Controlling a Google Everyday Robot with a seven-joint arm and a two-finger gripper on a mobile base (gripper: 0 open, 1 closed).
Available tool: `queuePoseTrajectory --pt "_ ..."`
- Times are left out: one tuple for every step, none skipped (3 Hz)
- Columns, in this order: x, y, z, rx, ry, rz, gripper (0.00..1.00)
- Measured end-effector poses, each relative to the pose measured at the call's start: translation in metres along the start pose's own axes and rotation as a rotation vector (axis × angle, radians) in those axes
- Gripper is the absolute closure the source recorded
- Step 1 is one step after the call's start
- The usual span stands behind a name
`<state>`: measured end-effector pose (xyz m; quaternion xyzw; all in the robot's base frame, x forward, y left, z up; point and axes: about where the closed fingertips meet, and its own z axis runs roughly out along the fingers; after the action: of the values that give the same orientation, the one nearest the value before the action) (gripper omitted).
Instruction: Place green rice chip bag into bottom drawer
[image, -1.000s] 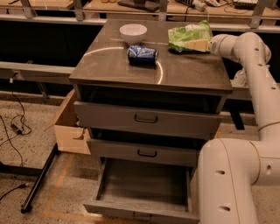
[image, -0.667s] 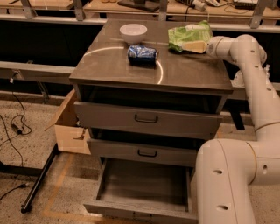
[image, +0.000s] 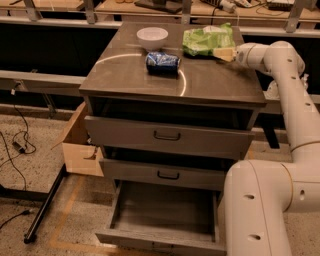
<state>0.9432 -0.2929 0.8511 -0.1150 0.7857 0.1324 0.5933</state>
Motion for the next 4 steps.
queuePoseTrajectory --pt "0.0 0.001 -0.001 -0.005 0.004 -0.013 0.61" --pt "-0.002 0.001 -0.004 -0.007 0.007 -0.026 0.84" --pt "-0.005 0.0 -0.008 -0.006 0.007 -0.033 1.0" --pt "-0.016 -0.003 -0.022 -0.008 0.008 -0.038 1.0"
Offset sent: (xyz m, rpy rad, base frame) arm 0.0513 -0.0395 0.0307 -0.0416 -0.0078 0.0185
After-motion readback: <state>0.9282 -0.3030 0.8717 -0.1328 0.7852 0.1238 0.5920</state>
